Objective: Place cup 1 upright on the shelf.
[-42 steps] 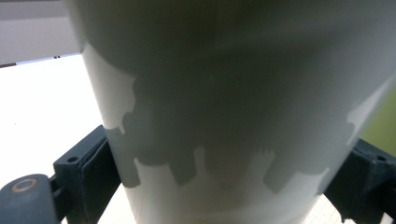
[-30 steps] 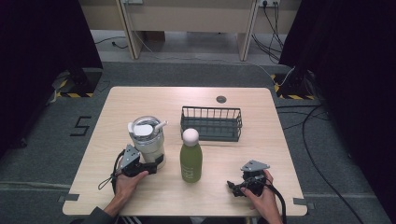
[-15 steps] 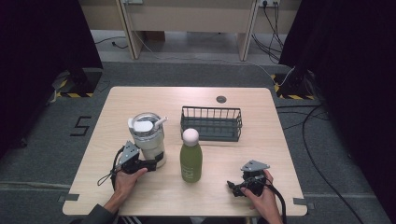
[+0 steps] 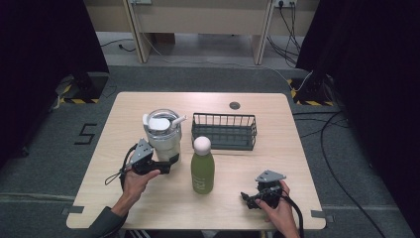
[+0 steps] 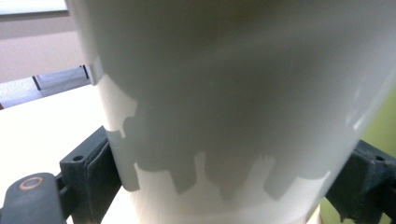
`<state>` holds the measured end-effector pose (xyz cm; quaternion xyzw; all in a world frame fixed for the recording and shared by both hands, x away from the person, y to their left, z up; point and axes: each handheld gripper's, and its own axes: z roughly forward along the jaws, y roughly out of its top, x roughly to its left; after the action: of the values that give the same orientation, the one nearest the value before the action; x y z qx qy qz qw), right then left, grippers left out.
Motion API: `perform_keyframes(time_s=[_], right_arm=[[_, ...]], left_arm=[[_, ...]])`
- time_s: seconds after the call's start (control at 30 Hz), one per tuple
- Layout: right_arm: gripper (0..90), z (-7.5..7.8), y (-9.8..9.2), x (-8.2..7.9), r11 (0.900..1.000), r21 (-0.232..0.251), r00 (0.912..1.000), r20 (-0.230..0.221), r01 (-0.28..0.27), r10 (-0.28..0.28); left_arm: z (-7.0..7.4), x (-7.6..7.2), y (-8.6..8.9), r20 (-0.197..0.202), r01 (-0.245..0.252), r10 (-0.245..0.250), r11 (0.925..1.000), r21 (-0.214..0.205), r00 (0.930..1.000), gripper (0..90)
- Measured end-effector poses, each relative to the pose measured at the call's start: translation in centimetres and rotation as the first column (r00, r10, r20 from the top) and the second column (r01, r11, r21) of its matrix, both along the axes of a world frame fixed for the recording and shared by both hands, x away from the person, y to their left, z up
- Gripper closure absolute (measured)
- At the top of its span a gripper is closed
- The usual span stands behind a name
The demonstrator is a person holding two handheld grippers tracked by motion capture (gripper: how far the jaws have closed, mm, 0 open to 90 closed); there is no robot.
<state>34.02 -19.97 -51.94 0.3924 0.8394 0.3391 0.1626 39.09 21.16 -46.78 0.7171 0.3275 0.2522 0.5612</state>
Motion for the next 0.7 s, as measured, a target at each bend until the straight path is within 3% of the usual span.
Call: perform_keyframes(time_s=[0.1, 0.4, 0.7], right_arm=[[0.5, 0.0, 0.0, 0.0, 1.0, 0.0, 1.0, 0.0, 0.0, 0.0], [0.5, 0.0, 0.0, 0.0, 1.0, 0.0, 1.0, -0.001, 0.0, 0.0], [0.5, 0.0, 0.0, 0.0, 1.0, 0.0, 1.0, 0.0, 0.0, 0.0]], left_arm=[[0.5, 0.5, -0.4, 0.008, 0.001, -0.001, 0.9998, 0.018, 1.0, 11.1], [1.3, 1.7, -0.5, -0.009, 0.004, -0.004, 1.0, -0.005, 1.0, 11.1], [3.6, 3.6, -1.4, -0.013, 0.032, -0.033, 0.9994, -0.011, 0.9994, 11.1]])
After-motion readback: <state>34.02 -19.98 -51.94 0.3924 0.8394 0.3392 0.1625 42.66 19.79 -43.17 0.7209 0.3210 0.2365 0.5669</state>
